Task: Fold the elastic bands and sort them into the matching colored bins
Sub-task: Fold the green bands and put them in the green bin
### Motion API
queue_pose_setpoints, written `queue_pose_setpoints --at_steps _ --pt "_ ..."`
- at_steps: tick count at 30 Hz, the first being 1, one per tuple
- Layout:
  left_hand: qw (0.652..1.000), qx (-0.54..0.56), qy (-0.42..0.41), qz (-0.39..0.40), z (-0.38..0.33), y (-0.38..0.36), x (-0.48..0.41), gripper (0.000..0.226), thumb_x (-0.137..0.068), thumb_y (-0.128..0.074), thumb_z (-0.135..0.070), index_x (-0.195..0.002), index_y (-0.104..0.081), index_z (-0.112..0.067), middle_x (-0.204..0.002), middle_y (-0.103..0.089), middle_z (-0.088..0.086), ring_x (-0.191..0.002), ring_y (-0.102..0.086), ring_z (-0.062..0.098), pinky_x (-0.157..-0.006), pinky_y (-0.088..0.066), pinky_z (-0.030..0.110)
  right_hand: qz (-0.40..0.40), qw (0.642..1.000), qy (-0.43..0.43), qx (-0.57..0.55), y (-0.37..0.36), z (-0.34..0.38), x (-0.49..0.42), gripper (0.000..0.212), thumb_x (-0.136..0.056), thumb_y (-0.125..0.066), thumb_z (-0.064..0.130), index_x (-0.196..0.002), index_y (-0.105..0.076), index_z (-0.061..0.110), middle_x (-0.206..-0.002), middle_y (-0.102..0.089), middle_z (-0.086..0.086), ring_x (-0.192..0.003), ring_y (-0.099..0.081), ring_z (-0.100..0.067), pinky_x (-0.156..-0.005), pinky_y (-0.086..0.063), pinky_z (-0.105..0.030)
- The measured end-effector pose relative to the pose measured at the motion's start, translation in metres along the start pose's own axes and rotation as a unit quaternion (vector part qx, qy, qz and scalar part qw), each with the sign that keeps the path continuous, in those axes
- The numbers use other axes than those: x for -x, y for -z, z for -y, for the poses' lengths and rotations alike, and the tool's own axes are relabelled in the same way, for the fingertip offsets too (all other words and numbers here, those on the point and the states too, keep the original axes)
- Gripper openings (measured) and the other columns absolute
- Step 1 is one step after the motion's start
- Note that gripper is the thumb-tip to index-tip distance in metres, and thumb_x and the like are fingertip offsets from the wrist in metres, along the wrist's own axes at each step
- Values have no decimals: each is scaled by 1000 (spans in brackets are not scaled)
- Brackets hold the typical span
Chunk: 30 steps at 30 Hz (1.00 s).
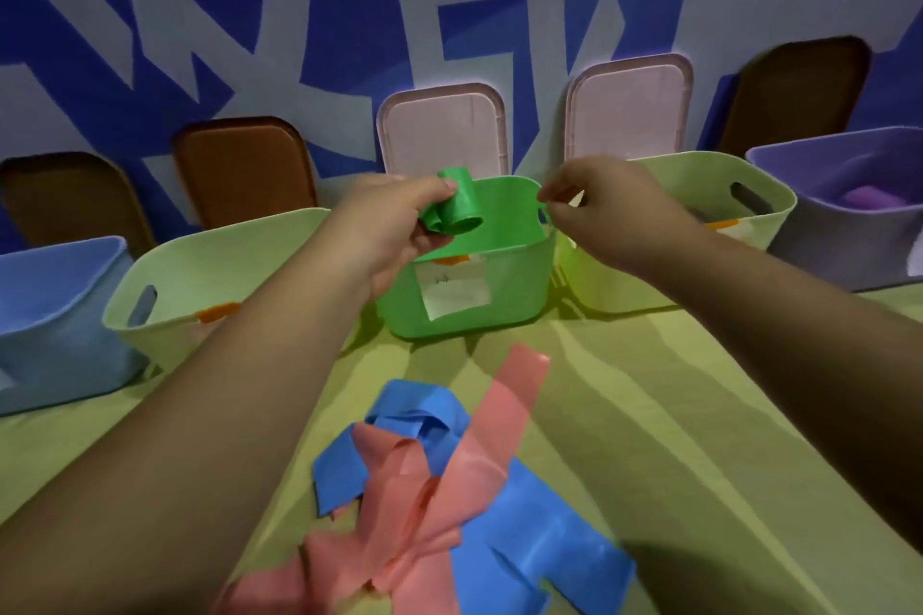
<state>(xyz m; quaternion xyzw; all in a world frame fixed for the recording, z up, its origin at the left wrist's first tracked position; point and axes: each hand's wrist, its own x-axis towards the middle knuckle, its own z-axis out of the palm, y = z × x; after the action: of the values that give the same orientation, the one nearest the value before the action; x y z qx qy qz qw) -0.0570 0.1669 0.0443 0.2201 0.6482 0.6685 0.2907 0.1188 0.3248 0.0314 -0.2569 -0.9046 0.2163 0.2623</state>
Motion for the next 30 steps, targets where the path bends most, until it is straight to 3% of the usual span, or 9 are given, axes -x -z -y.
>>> queue_pose_setpoints --at_steps 2,4,8,14,19,23,26,28,30 --pt "999 -23 33 -2 -3 -10 -18 15 -95 -75 -8 -108 -70 -3 -97 -79 14 -90 -79 26 -78 -65 36 23 999 7 37 4 -10 -14 25 -102 -65 19 -125 -75 20 -117 -69 1 -96 -61 -11 -85 -51 -28" --pt "997 -51 65 -9 -3 -21 -36 10 -93 -76 -7 -101 -72 -5 -97 -79 14 -93 -78 28 -82 -66 41 45 997 10 54 7 -19 -26 25 -100 -67 19 -124 -73 20 -116 -65 0 -101 -61 -15 -86 -48 -28" --pt "984 -99 147 -19 2 -43 -65 28 -87 -82 -9 -112 -73 -2 -112 -77 21 -104 -76 32 -89 -65 48 113 990 22 85 11 -28 -45 31 -97 -70 21 -128 -72 22 -119 -63 0 -106 -58 -18 -88 -46 -29" --pt "963 -141 229 -2 22 -71 -93 37 -86 -83 -6 -118 -67 -1 -104 -74 16 -82 -74 27 -62 -61 36 156 983 38 87 18 -31 -56 30 -101 -68 31 -129 -73 23 -127 -62 -1 -118 -56 -24 -100 -49 -40" --pt "942 -159 294 10 40 -82 -108 15 -92 -78 -4 -103 -67 -3 -120 -72 21 -108 -72 35 -90 -63 46 169 979 49 100 17 -33 -56 35 -100 -70 40 -130 -73 23 -130 -61 1 -116 -53 -26 -99 -49 -44" --pt "933 -198 299 -3 52 -82 -119 15 -91 -80 -7 -97 -66 -4 -119 -71 21 -107 -72 38 -94 -63 49 164 981 51 92 14 -35 -56 35 -99 -71 40 -130 -73 23 -130 -62 2 -115 -52 -23 -98 -48 -41" --pt "921 -246 301 -2 56 -82 -122 19 -90 -82 -10 -99 -67 -4 -113 -70 19 -99 -73 36 -74 -64 43 158 982 48 89 13 -37 -56 36 -100 -69 42 -132 -73 25 -133 -62 4 -116 -50 -22 -98 -47 -40" --pt "911 -283 299 2 57 -83 -122 25 -89 -84 -14 -106 -68 -3 -105 -68 16 -86 -68 30 -56 -56 35 155 983 43 86 12 -38 -56 36 -101 -68 42 -133 -72 26 -134 -61 5 -117 -49 -22 -99 -46 -40" --pt "902 -314 297 9 60 -84 -122 29 -89 -85 -17 -109 -69 -3 -103 -66 16 -81 -64 29 -51 -49 32 151 984 42 86 9 -39 -55 36 -101 -68 40 -134 -72 25 -135 -61 4 -118 -49 -23 -100 -45 -40"
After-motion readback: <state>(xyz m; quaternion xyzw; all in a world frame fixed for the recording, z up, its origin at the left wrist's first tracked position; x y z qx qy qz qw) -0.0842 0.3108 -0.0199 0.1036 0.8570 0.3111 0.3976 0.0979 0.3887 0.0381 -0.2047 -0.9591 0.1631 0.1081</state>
